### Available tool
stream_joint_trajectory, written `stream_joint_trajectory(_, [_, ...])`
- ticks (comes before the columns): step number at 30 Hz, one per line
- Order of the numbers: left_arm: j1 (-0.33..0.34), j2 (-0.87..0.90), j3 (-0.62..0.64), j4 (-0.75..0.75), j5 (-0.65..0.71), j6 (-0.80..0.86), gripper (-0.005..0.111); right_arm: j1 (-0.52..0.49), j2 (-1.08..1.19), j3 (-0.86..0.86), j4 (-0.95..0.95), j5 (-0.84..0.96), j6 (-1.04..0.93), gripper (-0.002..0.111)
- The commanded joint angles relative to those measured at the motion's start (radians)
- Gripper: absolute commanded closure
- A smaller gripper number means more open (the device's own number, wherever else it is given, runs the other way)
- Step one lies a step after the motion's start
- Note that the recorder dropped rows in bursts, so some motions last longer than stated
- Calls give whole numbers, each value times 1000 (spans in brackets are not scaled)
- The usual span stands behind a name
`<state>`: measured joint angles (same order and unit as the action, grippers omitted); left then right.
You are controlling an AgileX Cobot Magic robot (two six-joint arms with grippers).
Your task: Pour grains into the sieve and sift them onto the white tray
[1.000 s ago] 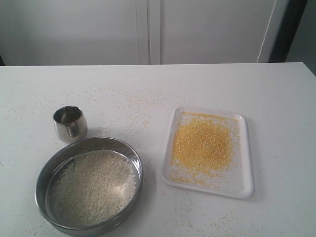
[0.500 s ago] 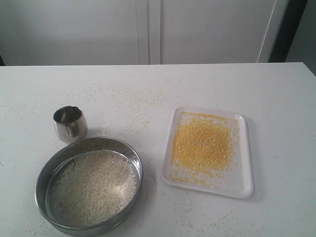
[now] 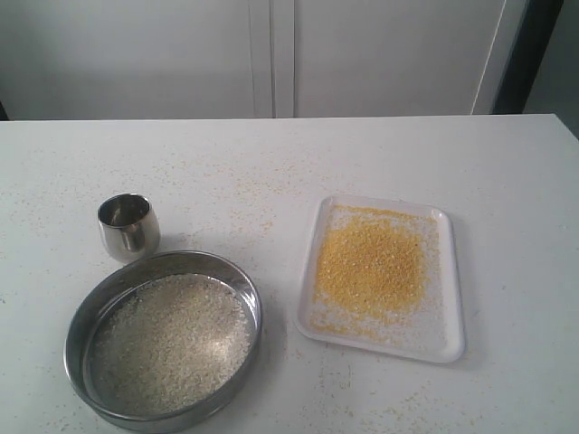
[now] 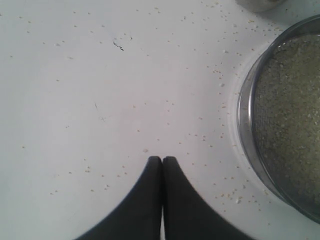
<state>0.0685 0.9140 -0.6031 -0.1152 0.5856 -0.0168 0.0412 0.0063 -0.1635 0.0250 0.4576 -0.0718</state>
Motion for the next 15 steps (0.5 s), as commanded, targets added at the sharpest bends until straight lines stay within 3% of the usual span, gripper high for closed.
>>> stream_joint_trajectory(1, [2, -6, 5, -8, 11, -5, 107, 4, -6, 39, 2, -41, 2, 108])
stream_joint_trajectory(15, [2, -6, 5, -8, 11, -5, 107, 4, -6, 163, 2, -105, 2, 108])
